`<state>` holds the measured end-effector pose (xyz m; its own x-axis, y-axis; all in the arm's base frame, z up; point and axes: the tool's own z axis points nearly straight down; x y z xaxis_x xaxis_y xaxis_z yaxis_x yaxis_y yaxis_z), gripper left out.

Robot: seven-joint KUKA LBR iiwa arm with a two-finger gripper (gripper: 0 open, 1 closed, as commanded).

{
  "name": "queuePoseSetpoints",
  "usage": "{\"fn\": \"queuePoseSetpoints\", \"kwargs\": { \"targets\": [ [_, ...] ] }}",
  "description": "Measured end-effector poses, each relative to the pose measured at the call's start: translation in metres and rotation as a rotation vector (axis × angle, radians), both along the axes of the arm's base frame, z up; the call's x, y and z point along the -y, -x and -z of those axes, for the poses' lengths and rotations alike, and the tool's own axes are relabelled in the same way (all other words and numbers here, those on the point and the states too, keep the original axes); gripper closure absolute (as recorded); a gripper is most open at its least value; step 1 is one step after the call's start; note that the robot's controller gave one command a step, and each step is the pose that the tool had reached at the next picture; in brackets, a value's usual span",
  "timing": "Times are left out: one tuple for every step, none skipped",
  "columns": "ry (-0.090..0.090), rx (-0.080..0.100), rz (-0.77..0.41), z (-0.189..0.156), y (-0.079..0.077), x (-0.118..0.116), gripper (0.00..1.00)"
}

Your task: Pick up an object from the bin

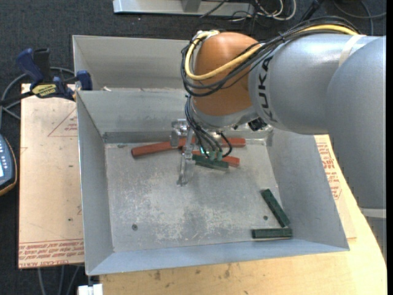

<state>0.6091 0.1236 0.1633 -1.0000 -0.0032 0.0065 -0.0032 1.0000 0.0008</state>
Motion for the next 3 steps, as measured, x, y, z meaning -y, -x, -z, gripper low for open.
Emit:
{"fn": "queuePoseSetpoints", "kwargs": {
  "targets": [
    [0.000,-0.003,0.053,0.097,-0.046,0.009,0.00],
    [-0.002,0.013,0.056,0.090,-0.049,0.010,1.00],
    [-0.001,0.016,-0.347,-0.045,-0.020,0.028,1.00]
  ]
}}
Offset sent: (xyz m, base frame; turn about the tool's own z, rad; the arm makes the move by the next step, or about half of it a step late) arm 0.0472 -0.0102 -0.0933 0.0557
